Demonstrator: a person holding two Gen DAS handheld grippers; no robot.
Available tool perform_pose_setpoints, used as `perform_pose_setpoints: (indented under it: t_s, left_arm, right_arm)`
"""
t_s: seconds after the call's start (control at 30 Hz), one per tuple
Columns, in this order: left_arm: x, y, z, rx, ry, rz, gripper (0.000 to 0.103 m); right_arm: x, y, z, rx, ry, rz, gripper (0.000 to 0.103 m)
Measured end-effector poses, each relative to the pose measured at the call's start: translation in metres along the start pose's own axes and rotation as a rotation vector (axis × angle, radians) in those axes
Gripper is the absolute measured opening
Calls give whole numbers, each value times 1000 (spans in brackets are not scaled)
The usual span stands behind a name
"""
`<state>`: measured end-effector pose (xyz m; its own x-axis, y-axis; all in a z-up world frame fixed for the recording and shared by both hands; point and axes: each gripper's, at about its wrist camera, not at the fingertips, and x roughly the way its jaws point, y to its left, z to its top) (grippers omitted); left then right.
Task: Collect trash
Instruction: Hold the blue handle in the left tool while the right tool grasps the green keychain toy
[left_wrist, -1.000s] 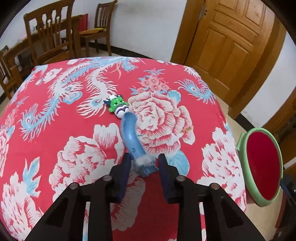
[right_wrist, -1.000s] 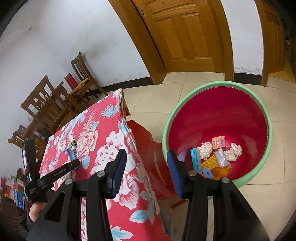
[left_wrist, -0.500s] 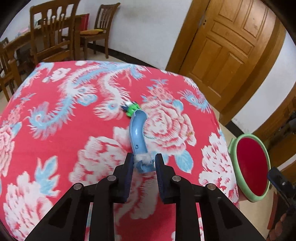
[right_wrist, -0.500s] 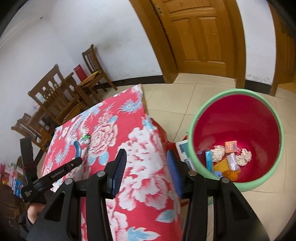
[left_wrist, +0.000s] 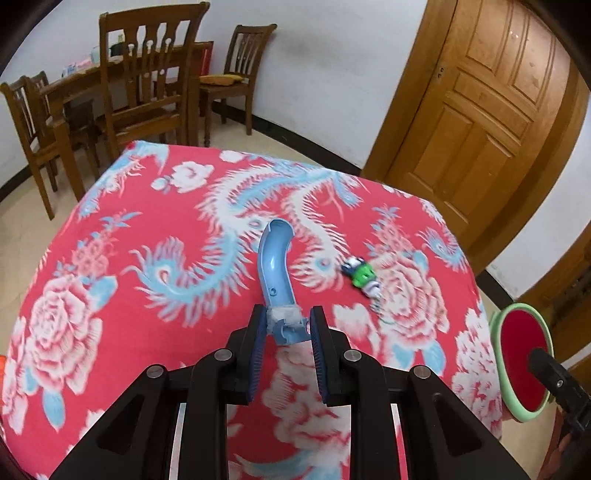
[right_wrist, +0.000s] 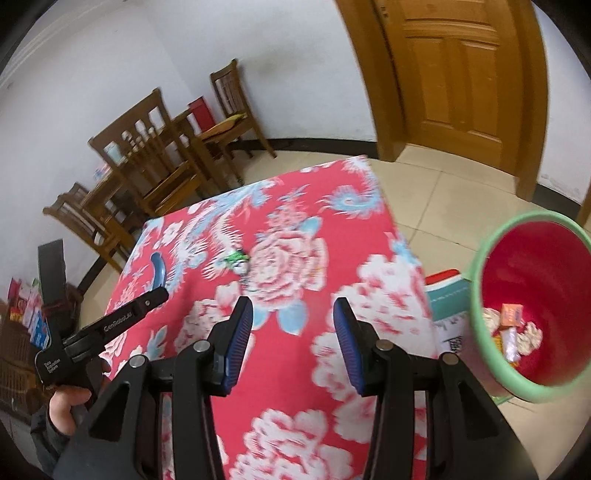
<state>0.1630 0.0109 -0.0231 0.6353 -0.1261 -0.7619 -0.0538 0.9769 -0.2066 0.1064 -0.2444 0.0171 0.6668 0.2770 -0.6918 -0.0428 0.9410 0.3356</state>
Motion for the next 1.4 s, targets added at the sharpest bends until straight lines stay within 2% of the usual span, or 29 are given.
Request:
perform_pose_setpoints:
  t_s: [0.33, 0.67, 1.13, 1.27, 1.4]
  left_arm:
    - [15, 26, 7, -27, 6, 2, 24]
    - [32, 41, 4, -52, 26, 8, 24]
    - [40, 41, 1, -56, 39, 0, 24]
    - [40, 41, 2, -56, 38, 0, 24]
    - [39, 41, 2, -56, 36, 0, 24]
  right_arm:
    - [64, 50, 15, -115, 83, 40, 48]
    - [140, 78, 22, -223, 160, 3, 48]
    - [177, 81, 31, -253, 181, -11, 47]
    - [179, 83, 31, -268, 179, -28, 32]
    - [178, 82, 31, -258, 185, -20, 31]
